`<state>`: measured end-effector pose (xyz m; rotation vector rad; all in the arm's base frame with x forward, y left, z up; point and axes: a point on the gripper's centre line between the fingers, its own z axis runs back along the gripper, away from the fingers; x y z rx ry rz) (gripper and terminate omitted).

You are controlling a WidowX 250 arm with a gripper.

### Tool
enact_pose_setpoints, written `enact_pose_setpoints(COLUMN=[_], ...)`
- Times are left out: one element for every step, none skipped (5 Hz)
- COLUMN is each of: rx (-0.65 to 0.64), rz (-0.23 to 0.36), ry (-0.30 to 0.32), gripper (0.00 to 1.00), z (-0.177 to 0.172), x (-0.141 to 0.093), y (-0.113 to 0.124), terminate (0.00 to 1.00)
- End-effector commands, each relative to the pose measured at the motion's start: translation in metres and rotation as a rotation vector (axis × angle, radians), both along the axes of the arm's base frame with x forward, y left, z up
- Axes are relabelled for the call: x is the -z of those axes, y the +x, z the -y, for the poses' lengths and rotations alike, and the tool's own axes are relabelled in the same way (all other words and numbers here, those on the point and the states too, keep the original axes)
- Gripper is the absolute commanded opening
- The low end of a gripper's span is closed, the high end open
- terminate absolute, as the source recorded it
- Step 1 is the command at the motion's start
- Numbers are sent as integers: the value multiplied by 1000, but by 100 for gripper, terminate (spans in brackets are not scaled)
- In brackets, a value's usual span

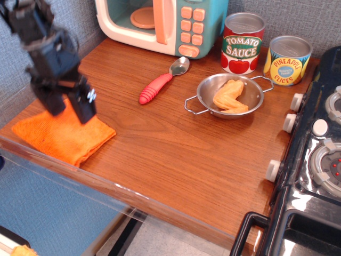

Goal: Place the orange cloth on the bottom left of the table

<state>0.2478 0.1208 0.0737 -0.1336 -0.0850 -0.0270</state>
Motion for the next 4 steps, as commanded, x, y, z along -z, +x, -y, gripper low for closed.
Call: enact_pose_setpoints(rx=[1,16,16,16], rz=[-5,1,1,1], ry=[49,97,97,97], gripper=[100,100,100,100], z=[18,41,41,41], x=[-11,-11,-11,-11], y=[23,55,55,55], terminate=[0,0,0,100])
